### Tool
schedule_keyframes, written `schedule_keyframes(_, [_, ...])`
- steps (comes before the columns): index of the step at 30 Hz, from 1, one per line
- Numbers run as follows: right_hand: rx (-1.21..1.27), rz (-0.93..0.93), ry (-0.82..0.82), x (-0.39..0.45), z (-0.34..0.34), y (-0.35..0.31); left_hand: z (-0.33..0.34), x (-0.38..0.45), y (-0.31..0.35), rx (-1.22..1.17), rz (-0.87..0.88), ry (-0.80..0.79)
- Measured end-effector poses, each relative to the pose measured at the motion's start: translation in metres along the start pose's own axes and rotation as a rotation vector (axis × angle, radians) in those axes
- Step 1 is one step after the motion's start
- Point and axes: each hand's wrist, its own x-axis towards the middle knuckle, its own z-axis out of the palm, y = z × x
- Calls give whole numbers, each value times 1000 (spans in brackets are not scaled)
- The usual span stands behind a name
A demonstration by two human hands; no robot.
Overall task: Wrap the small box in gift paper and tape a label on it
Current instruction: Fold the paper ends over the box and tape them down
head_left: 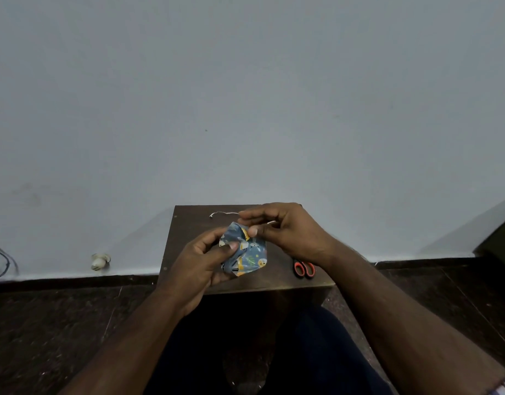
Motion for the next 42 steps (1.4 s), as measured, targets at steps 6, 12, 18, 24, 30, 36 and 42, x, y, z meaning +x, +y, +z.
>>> schedule_keyframes(6, [-134,-8,136,2,7,5,1,-1,-1,-1,-7,-29])
schedule_keyframes(12, [-159,-72,153,1,10,6,-1,1,-1,15,-6,-17])
schedule_keyframes(18, [-225,-94,225,1,13,10,0,0,-2,30,-9,-18])
schedule_keyframes(24, [-218,-75,208,1,13,11,-1,0,-2,42,-9,-13])
schedule_keyframes(30, [-239,-90,204,1,13,11,0,0,-2,57,-11,-25])
schedule_keyframes(36, [-211,-75,179,0,12,10,-1,0,-3,69,-11,-9])
schedule_keyframes(42, [-217,-84,213,-1,13,9,-2,0,-3,71,-13,-4])
